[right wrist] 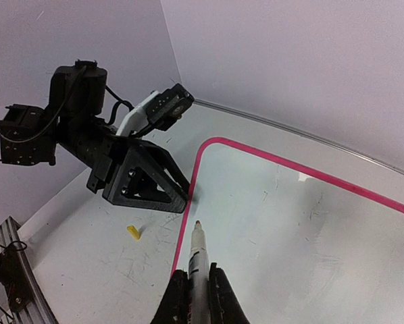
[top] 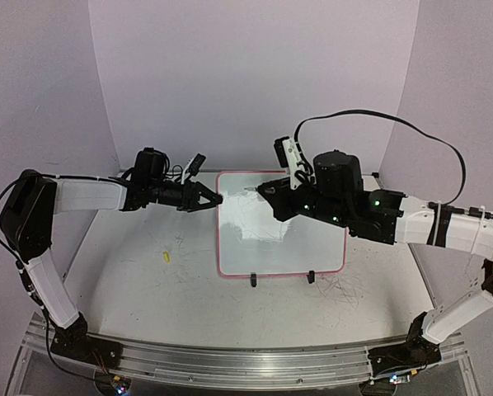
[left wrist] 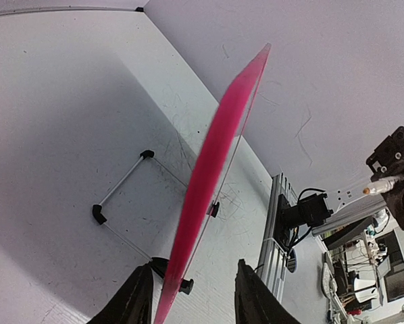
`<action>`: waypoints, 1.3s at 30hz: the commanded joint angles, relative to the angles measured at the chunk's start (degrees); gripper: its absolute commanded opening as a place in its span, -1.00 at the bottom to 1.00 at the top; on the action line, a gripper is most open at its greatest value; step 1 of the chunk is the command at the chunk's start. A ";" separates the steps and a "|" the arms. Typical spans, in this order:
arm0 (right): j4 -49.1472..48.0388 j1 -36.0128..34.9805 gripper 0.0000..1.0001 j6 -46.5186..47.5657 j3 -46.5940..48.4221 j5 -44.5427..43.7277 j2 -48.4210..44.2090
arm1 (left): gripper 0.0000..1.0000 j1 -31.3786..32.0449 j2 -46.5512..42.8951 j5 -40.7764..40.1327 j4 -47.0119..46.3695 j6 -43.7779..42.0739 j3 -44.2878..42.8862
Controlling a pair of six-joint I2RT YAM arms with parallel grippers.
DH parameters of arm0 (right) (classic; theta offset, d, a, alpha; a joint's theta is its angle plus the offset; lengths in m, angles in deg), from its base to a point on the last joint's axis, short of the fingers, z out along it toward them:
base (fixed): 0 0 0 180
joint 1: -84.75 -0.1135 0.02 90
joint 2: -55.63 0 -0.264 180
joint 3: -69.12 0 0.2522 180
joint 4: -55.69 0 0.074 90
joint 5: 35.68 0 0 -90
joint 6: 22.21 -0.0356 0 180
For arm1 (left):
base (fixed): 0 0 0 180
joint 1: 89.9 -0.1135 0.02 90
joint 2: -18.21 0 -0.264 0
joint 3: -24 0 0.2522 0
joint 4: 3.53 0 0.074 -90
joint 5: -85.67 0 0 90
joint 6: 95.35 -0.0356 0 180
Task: Write a sentence on the whiteboard
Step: Hold the whiteboard at the center of the board.
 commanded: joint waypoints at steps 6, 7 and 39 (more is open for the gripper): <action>-1.89 -1.59 -1.00 1.68 2.32 1.02 2.34 | -0.25 0.21 1.65 2.18 -4.82 -0.57 -1.29; -1.92 -1.67 -1.00 1.78 2.38 1.02 2.38 | -0.24 0.22 1.92 2.18 -5.00 -0.42 -1.42; -4.18 -3.53 -1.00 1.93 -0.88 1.03 1.47 | -0.87 0.20 2.92 2.29 -6.10 -4.38 -1.00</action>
